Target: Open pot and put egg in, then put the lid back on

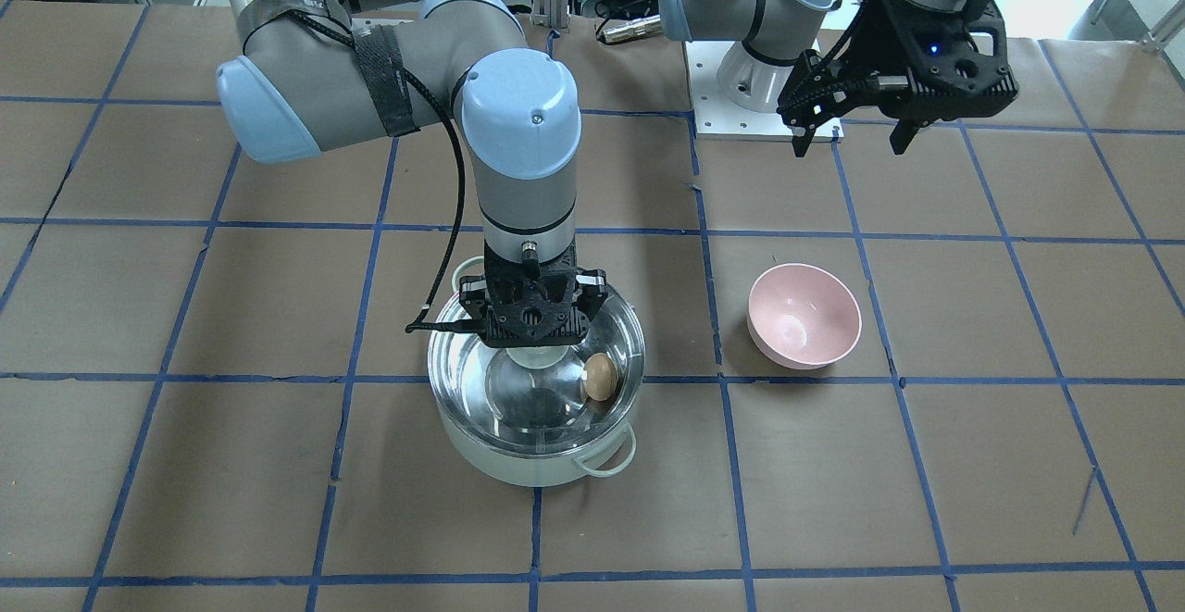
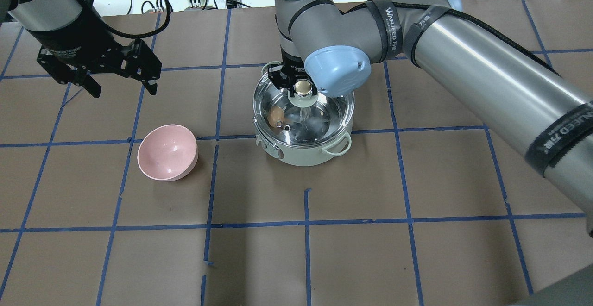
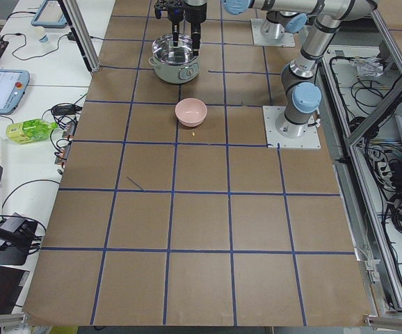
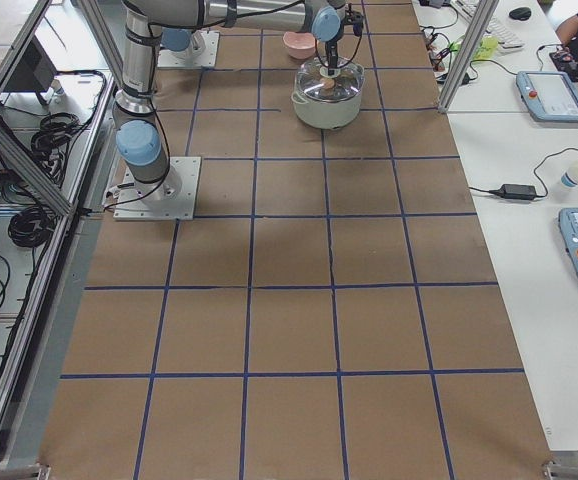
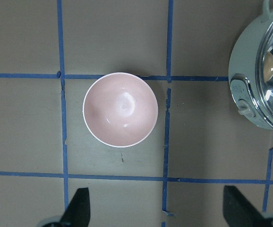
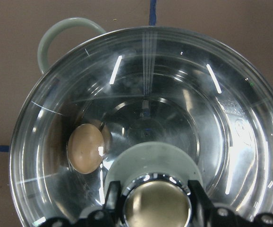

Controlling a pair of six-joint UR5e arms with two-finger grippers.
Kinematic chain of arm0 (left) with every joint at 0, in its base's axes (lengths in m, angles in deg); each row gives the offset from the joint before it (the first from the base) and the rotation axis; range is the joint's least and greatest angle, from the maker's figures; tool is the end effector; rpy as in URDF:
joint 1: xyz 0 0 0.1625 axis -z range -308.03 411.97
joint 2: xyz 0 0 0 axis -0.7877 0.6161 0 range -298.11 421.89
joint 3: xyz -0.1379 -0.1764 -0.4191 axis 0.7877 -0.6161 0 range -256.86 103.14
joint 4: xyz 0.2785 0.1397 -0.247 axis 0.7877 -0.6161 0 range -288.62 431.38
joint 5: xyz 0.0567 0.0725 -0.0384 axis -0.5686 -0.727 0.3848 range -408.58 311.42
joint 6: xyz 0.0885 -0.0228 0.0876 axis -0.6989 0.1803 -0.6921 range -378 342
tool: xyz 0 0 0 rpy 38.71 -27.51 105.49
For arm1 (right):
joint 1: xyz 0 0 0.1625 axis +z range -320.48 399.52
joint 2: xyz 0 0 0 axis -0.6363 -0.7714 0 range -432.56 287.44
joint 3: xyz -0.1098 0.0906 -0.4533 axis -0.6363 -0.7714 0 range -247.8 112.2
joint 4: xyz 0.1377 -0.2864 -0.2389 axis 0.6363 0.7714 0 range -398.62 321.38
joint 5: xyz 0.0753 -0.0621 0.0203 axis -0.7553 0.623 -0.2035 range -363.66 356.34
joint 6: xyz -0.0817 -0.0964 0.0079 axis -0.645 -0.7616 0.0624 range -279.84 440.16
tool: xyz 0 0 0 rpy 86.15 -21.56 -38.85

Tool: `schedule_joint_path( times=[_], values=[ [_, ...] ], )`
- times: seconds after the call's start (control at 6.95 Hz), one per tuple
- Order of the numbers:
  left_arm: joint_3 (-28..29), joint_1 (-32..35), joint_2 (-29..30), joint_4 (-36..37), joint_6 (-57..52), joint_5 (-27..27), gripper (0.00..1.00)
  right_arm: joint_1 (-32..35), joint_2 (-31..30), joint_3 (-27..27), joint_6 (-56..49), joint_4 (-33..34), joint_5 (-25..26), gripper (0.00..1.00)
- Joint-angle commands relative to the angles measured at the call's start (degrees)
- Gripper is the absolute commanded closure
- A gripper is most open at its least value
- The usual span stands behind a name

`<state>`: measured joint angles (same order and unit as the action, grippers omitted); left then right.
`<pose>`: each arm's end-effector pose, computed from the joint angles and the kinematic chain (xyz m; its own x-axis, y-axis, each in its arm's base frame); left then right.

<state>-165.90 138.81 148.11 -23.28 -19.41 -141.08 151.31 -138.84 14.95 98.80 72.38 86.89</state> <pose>-0.1033 -0.4483 0.5412 -0.9986 -0.0305 -0.0437 -0.0305 0.9995 -0.0003 0.3675 -0.5635 0.3729 -0.9983 -0.0552 -0.0163 -0.0538 0.9955 -0.0778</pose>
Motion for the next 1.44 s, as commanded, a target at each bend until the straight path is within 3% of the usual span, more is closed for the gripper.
schedule_joint_path(
  times=[0.0, 0.14, 0.43, 0.58, 0.86, 1.29],
  values=[
    [0.0, 0.0, 0.0, 0.0, 0.0, 0.04, 0.0, 0.0, 0.18, -0.21, -0.18, 0.62, 0.34, 0.25],
    [0.0, 0.0, 0.0, 0.0, 0.0, 0.04, 0.0, -0.09, 0.01, -0.3, -0.18, 0.62, -0.01, 0.12],
    [0.0, 0.0, 0.0, 0.0, 0.0, -0.05, 0.0, -1.31, -0.69, -0.74, -0.53, -0.25, -0.01, 0.08],
    [0.0, 0.0, 0.0, 0.0, 0.0, 0.04, 0.0, -2.62, -4.18, 0.22, -1.83, -1.12, 0.25, 0.06],
    [0.0, 0.0, 0.0, 0.0, 0.0, 0.04, 0.0, -11.55, -12.34, 0.31, -9.27, -12.34, 0.17, 0.01],
    [0.0, 0.0, 0.0, 0.0, 0.0, 0.04, 0.0, -25.09, -21.24, 1.1, -21.74, -25.18, 0.52, 0.01]
  ],
)
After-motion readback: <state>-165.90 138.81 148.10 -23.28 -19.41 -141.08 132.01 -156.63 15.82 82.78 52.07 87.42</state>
